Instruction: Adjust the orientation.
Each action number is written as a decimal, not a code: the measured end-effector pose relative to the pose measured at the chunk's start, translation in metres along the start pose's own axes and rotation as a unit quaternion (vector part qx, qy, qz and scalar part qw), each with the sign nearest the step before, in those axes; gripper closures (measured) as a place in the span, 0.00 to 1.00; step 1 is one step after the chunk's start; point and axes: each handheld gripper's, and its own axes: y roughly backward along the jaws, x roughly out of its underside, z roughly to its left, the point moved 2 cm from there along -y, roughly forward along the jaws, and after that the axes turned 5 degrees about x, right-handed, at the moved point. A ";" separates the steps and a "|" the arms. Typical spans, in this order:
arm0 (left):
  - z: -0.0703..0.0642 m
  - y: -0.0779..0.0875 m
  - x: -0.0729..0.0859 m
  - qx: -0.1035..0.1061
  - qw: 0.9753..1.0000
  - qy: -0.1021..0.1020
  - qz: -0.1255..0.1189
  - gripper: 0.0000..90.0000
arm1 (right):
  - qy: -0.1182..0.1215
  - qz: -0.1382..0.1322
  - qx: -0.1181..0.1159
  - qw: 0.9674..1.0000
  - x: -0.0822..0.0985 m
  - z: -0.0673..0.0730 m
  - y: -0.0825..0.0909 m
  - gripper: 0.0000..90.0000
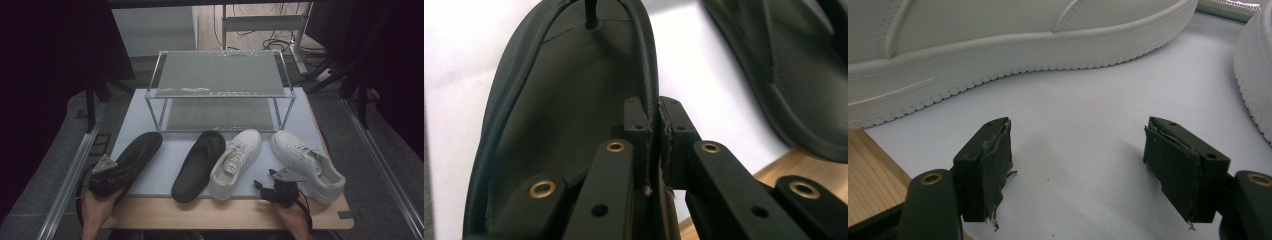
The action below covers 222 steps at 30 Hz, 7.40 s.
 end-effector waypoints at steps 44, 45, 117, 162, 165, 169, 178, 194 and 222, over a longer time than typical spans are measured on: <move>-0.034 -0.074 -0.057 0.004 0.999 -0.011 -0.049 0.93 | -0.001 0.000 -0.001 1.000 0.000 0.000 0.000 0.30; -0.034 -0.076 -0.058 0.002 0.999 -0.010 -0.049 0.93 | -0.001 0.000 -0.001 1.000 0.000 0.000 0.000 0.30; -0.014 -0.092 -0.063 -0.010 0.999 0.015 -0.042 1.00 | -0.001 0.000 -0.003 1.000 0.000 0.000 0.000 0.30; -0.019 -0.094 -0.013 -0.031 0.999 0.011 -0.010 1.00 | 0.000 0.000 -0.001 1.000 0.000 0.000 0.000 0.30; -0.020 -0.099 -0.016 -0.033 0.999 0.011 -0.011 1.00 | 0.000 0.000 -0.001 1.000 0.000 0.000 0.000 0.30; -0.021 -0.102 -0.019 -0.034 0.999 0.013 -0.012 1.00 | 0.000 0.000 -0.001 1.000 0.000 0.000 0.000 0.30; -0.021 -0.113 -0.027 -0.034 0.999 0.014 -0.015 1.00 | -0.001 0.000 -0.001 1.000 0.000 0.000 0.000 0.30; -0.026 -0.127 -0.053 -0.028 0.999 0.006 -0.028 1.00 | -0.001 0.000 -0.001 1.000 0.000 0.000 0.000 0.30; -0.014 -0.155 -0.081 -0.038 0.999 0.022 -0.029 1.00 | -0.001 -0.001 -0.002 1.000 0.000 0.000 0.000 0.30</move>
